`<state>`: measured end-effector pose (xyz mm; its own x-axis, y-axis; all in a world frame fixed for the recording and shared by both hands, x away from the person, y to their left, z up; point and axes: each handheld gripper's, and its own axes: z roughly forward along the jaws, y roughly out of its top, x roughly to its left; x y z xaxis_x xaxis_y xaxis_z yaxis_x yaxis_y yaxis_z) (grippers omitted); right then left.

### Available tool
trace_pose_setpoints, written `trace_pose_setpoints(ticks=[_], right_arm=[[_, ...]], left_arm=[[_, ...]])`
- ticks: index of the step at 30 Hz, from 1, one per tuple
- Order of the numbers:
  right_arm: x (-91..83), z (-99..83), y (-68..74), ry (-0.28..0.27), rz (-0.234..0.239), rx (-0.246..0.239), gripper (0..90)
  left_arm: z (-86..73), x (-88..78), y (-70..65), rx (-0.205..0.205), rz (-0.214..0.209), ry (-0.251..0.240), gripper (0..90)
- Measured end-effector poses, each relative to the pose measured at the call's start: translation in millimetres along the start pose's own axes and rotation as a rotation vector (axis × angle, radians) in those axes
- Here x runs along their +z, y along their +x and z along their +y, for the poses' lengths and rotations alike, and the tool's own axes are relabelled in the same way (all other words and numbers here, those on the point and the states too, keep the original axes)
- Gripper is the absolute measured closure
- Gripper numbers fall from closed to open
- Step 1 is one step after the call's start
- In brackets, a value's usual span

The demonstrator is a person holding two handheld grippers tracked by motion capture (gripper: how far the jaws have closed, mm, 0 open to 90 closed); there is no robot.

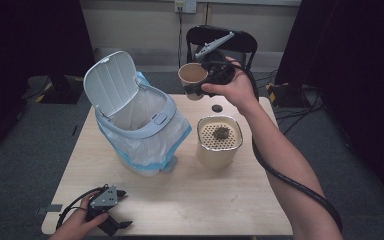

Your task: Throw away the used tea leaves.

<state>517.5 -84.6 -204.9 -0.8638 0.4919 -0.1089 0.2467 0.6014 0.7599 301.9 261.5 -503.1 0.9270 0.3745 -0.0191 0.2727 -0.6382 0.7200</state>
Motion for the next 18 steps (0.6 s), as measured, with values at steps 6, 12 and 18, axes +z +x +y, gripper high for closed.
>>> trace_pose_setpoints(ticks=[6,12,18], right_arm=[[2.8,9.1,4.4,-0.009,0.019,0.002,28.7],[9.0,19.2,12.0,-0.025,0.046,-0.009,28.7],[15.8,29.3,21.4,-0.046,0.077,-0.020,28.6]], left_arm=[[0.1,-0.1,0.1,0.002,0.000,0.003,0.0],[0.1,-0.4,0.4,0.005,0.000,0.006,0.0],[0.1,-0.4,0.4,0.006,0.000,0.006,0.0]])
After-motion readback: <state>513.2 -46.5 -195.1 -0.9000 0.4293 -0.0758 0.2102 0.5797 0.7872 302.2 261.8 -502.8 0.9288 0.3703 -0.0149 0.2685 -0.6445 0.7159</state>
